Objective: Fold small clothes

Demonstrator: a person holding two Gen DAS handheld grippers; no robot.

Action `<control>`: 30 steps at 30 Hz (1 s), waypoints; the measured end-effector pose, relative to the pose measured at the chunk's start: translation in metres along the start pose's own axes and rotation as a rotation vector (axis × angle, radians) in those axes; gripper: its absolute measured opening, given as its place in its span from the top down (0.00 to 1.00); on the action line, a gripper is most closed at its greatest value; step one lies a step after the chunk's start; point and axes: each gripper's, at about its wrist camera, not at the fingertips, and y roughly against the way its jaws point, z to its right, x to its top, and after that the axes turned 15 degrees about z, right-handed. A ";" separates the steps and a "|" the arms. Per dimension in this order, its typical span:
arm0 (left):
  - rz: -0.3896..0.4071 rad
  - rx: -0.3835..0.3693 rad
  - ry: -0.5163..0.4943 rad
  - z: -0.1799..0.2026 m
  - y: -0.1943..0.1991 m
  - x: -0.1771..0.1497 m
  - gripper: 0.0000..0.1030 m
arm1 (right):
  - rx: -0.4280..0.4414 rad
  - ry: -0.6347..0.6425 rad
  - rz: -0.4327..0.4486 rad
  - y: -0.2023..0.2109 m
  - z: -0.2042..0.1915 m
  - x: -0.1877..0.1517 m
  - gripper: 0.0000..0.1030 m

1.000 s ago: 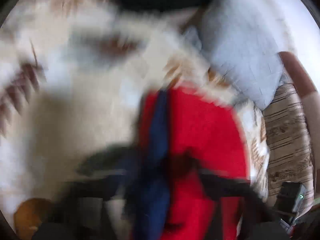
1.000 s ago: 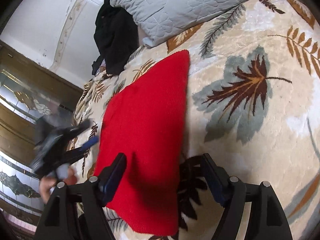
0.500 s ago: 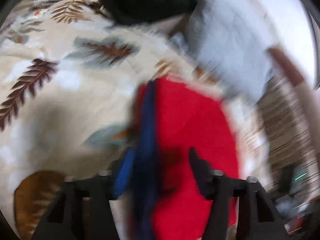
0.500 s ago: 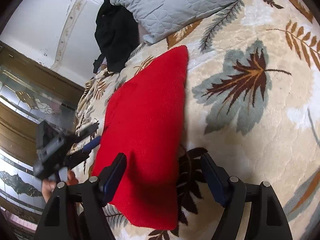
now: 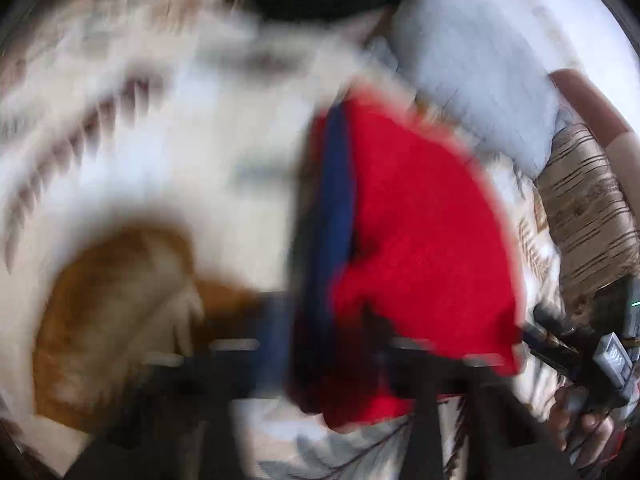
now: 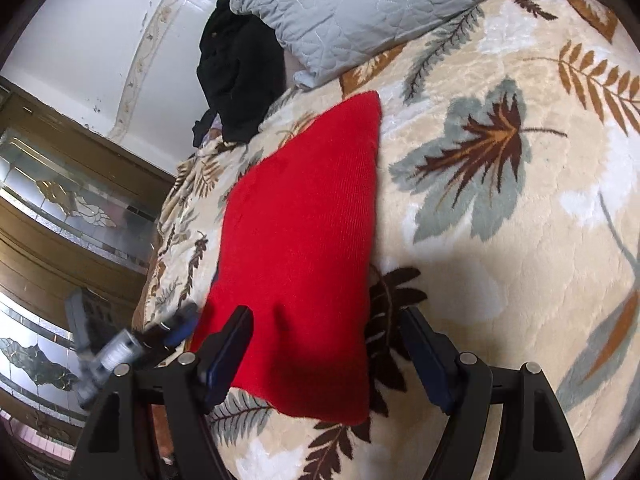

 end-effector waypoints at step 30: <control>0.126 -0.022 -0.091 0.055 -0.002 0.074 0.32 | -0.011 -0.022 0.016 -0.005 0.012 0.018 0.23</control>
